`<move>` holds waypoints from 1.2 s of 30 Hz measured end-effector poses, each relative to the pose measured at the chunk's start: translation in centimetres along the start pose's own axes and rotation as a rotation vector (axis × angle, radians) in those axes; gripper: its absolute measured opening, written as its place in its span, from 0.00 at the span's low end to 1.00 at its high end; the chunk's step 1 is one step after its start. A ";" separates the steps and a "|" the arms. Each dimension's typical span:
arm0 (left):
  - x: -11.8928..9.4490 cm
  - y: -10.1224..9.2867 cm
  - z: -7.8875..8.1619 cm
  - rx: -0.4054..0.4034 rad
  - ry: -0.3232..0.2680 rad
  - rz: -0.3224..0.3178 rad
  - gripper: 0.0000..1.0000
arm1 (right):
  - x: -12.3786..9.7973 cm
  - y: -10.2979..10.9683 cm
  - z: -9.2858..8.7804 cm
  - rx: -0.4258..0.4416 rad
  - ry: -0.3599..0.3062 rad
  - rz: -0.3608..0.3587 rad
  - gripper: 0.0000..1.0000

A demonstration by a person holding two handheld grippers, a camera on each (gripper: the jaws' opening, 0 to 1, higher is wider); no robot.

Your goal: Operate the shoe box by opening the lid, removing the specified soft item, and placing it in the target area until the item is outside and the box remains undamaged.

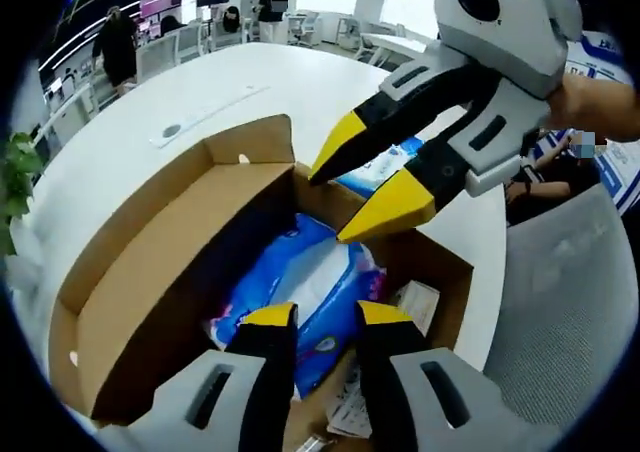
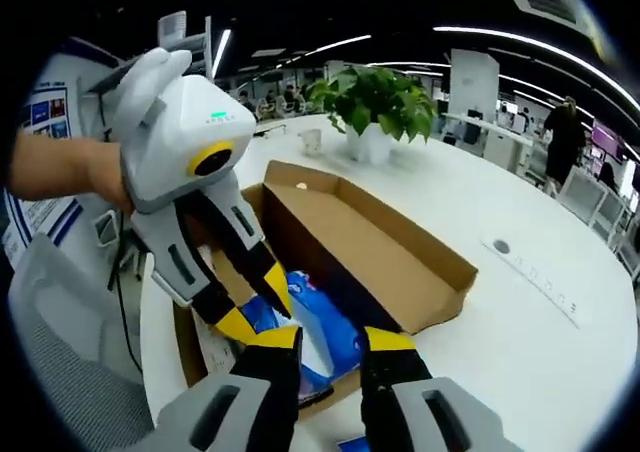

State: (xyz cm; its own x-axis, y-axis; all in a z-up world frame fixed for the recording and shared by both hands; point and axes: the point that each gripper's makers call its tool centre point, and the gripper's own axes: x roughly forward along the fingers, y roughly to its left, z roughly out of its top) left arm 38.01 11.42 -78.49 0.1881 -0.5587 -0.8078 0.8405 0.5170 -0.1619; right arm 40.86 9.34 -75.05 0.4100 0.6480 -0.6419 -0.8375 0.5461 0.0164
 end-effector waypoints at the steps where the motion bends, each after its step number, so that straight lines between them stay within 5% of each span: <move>1: 0.0 0.0 0.0 -0.004 -0.002 -0.005 0.18 | 0.3 0.1 -0.1 -0.020 0.010 -0.001 0.17; 18: -0.2 -0.3 -1.0 0.024 0.013 -0.063 0.06 | 3.7 0.3 -1.6 -0.168 0.140 -0.020 0.00; 36: -3.1 -1.4 0.1 -0.021 -0.053 -0.039 0.00 | 2.1 0.4 1.7 -0.106 0.042 -0.025 0.00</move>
State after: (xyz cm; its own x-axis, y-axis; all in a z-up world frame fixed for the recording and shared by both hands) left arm 36.35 12.35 -75.75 0.1825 -0.6117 -0.7697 0.8370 0.5074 -0.2048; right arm 42.06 11.84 -75.10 0.4174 0.6106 -0.6729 -0.8615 0.5015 -0.0794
